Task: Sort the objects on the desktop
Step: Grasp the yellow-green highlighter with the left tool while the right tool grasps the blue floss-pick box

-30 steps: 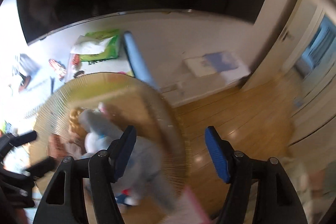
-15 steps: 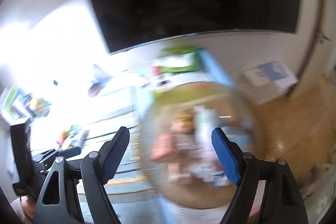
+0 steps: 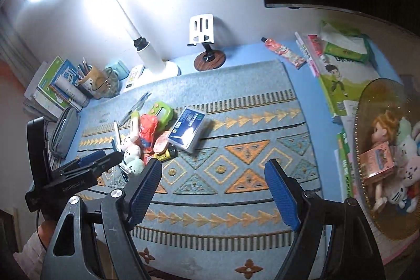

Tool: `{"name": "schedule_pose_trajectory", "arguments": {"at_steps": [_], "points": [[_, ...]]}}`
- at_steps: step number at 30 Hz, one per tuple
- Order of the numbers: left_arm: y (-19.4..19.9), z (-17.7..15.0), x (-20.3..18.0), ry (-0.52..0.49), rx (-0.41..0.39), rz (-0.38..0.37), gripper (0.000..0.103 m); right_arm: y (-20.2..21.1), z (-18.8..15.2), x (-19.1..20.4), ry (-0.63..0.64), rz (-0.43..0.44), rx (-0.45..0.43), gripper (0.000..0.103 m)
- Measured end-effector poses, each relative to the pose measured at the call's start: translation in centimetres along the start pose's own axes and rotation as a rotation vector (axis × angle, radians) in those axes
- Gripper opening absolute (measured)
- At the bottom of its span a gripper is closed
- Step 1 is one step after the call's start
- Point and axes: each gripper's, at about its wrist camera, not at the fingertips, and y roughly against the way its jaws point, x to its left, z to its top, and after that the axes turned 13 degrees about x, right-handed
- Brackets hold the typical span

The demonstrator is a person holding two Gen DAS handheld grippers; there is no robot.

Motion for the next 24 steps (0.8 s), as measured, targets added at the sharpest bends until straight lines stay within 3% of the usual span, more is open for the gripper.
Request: {"name": "schedule_pose_trajectory", "arguments": {"at_steps": [4, 11, 18, 24], "points": [[-1.0, 2.1, 2.3, 0.017, 0.004, -0.044, 0.080, -2.3, 0.5, 1.6, -0.019, 0.010, 0.030, 0.080], [-5.8, 6.8, 5.9, 0.098, 0.046, -0.040, 0.078, -5.3, 0.5, 3.6, -0.077, -0.012, 0.067, 0.080], [-9.3, 7.4, 7.7, 0.172, 0.090, -0.040, 0.050, -6.5, 0.8, 4.0, -0.140, -0.067, 0.039, 0.080], [-9.9, 7.2, 7.1, 0.139, 0.071, 0.003, 0.049, -8.5, 2.7, 4.6, -0.146, -0.058, 0.021, 0.063]]}}
